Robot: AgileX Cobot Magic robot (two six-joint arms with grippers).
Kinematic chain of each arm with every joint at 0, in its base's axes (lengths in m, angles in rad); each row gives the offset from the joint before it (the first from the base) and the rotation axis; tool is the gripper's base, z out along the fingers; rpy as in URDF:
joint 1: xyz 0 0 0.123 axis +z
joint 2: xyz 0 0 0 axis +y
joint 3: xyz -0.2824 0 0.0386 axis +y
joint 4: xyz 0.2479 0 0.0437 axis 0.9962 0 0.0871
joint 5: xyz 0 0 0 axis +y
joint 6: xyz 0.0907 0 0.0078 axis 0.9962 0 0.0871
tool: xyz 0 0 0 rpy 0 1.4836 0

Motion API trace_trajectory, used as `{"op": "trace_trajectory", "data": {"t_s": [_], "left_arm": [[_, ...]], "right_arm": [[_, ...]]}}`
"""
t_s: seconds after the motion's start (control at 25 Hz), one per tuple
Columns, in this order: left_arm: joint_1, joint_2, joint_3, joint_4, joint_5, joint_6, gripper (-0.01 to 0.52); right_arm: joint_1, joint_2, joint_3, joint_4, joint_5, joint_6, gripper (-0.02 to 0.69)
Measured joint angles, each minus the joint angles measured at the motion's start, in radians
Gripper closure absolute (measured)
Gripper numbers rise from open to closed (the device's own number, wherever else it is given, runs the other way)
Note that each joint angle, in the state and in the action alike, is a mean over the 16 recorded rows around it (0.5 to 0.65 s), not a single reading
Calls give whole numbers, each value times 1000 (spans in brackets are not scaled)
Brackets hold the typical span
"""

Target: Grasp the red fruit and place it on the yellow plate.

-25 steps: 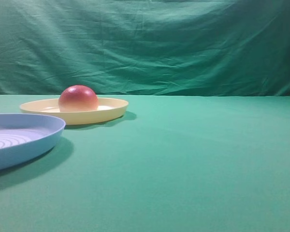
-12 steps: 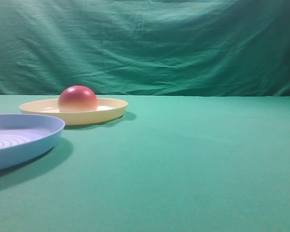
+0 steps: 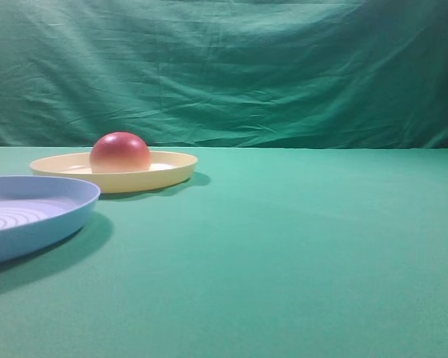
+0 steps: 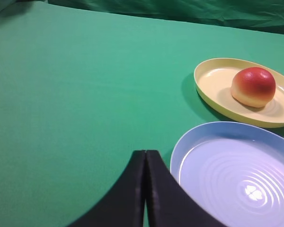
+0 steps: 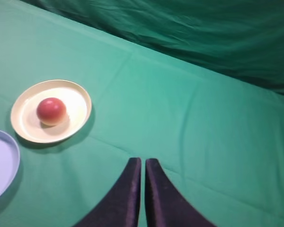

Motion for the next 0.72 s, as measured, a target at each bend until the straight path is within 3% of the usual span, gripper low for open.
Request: {"op": "trace_trajectory", "data": {"t_s": [0.72], "left_arm": [[0,0,0,0,0,0,514]], "right_arm": [[-241,-543,590,22,-269,-14,665]]}}
